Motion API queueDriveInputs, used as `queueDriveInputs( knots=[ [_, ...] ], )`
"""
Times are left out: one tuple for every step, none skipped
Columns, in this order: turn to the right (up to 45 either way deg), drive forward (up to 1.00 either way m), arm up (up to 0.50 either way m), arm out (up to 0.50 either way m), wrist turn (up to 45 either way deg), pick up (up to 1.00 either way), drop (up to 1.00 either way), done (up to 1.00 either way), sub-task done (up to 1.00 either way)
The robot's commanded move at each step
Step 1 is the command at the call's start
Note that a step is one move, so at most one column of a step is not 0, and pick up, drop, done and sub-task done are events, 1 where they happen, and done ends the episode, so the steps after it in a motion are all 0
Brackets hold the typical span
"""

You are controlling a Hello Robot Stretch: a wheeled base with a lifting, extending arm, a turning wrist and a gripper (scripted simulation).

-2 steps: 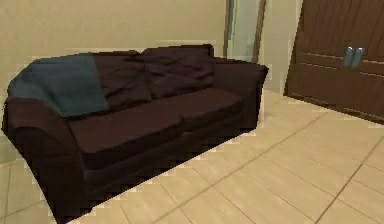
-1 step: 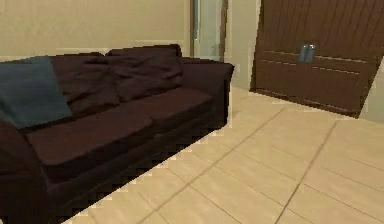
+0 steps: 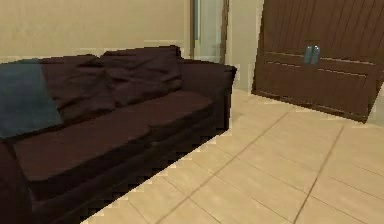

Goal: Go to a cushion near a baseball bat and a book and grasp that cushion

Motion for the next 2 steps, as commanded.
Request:
queueDriveInputs(
  knots=[
    [30.0, 0.00, 0.00, 0.00, 0.0, 0.00, 0.00, 0.00, 0.00],
    [0.0, 1.00, 0.00, 0.00, 0.0, 0.00, 0.00, 0.00, 0.00]
  ],
)
